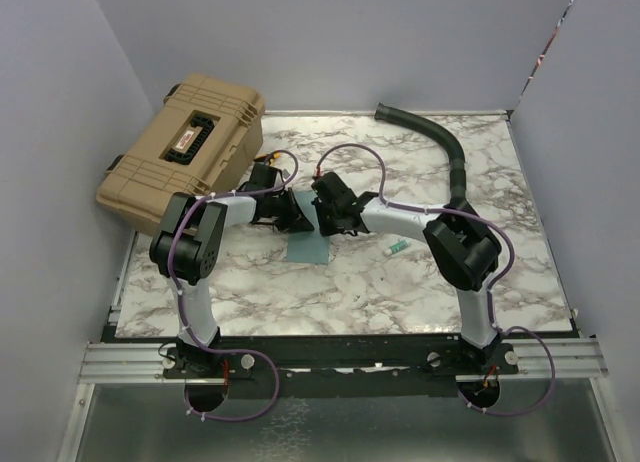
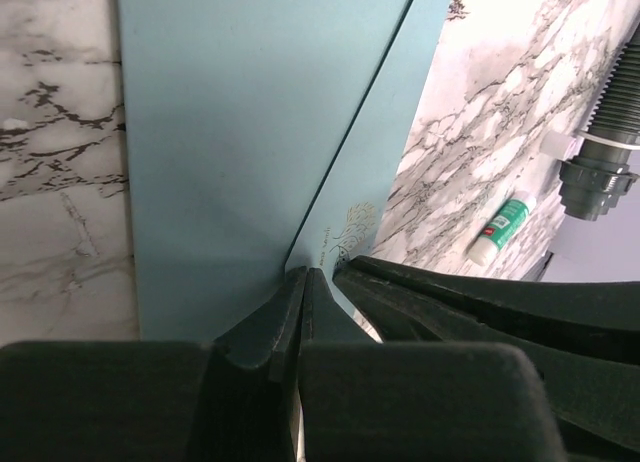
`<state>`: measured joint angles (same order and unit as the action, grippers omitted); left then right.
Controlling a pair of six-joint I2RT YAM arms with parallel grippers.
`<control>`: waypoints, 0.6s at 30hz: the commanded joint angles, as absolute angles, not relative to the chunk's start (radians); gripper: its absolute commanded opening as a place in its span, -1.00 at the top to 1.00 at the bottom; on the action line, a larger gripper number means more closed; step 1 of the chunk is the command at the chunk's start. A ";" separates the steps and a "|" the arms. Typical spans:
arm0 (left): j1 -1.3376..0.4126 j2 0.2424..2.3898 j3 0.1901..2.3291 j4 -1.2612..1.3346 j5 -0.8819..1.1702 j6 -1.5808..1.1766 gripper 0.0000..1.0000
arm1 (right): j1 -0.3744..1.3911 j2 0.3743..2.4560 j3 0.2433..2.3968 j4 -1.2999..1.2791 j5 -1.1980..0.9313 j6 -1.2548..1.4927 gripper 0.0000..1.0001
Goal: Place the letter into the envelope and seal it
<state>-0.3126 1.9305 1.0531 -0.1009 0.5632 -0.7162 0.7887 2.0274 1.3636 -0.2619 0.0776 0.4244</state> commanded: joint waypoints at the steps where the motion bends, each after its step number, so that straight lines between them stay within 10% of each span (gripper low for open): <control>1: -0.307 1.981 0.964 -0.199 0.490 -0.711 1.00 | 0.827 2.072 1.359 -0.258 0.128 0.370 0.83; 18: -0.290 1.975 0.914 -0.143 0.511 -0.742 1.00 | 0.857 2.101 1.353 -0.189 0.042 0.289 0.64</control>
<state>-0.2935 1.9228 0.9810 0.0219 0.5999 -0.7891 0.8425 2.0495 1.3735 -0.1940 0.1112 0.3038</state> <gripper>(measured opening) 0.002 0.174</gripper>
